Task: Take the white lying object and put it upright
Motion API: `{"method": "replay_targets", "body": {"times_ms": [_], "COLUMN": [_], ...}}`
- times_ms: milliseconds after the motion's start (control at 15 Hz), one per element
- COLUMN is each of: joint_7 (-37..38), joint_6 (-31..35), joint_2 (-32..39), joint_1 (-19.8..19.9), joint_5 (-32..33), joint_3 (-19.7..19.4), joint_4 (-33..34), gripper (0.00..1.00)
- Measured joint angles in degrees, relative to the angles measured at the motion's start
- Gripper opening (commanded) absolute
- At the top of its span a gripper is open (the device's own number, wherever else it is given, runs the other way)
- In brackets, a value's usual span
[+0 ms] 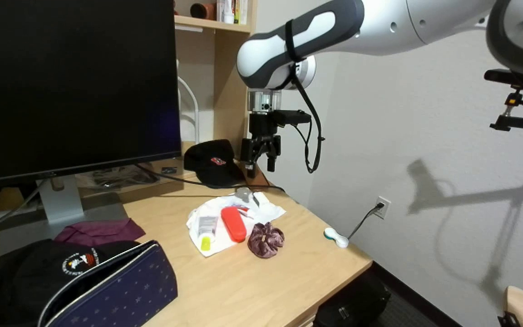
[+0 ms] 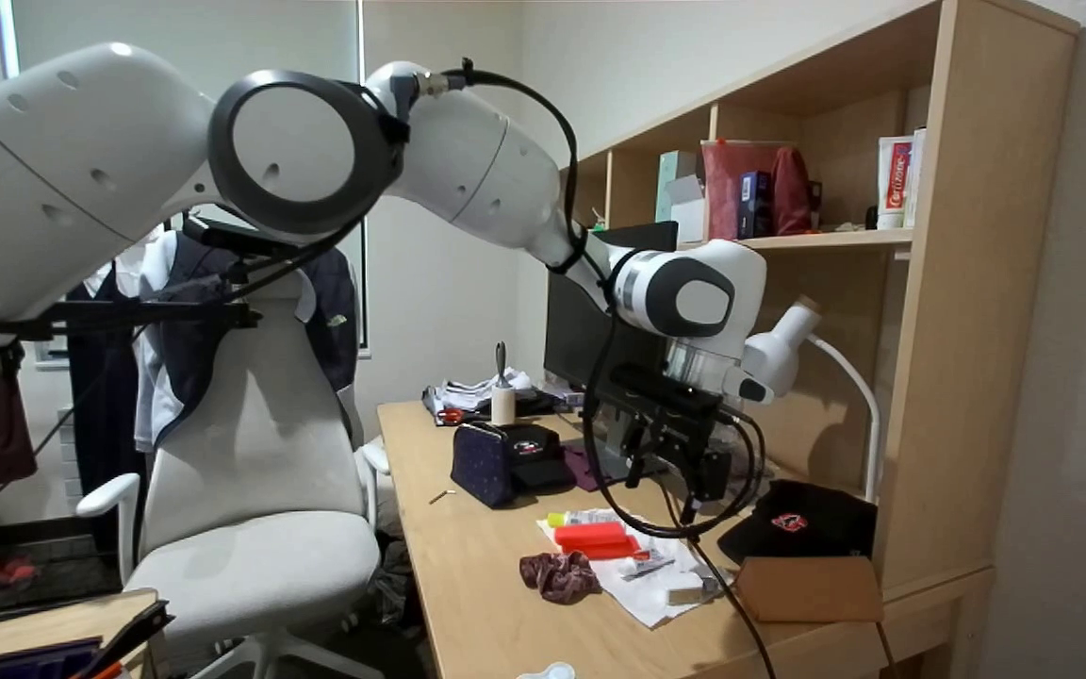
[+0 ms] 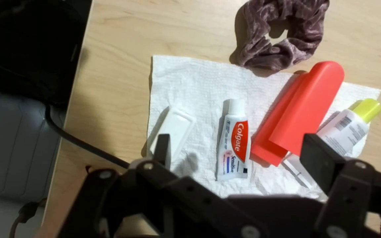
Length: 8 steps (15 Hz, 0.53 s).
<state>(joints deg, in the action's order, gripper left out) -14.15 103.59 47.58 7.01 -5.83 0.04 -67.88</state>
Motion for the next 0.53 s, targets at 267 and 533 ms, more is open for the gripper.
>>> {"method": "replay_targets", "body": {"times_ms": [267, 533], "joint_7": [0.24, 3.37], "joint_6": [0.11, 0.75], "joint_2": [2.02, 3.03], "joint_1": [0.14, 1.84], "joint_5": [-0.13, -1.57], "joint_3": [0.3, 0.24], "joint_4": [0.03, -0.02], "gripper": [1.0, 1.0]}}
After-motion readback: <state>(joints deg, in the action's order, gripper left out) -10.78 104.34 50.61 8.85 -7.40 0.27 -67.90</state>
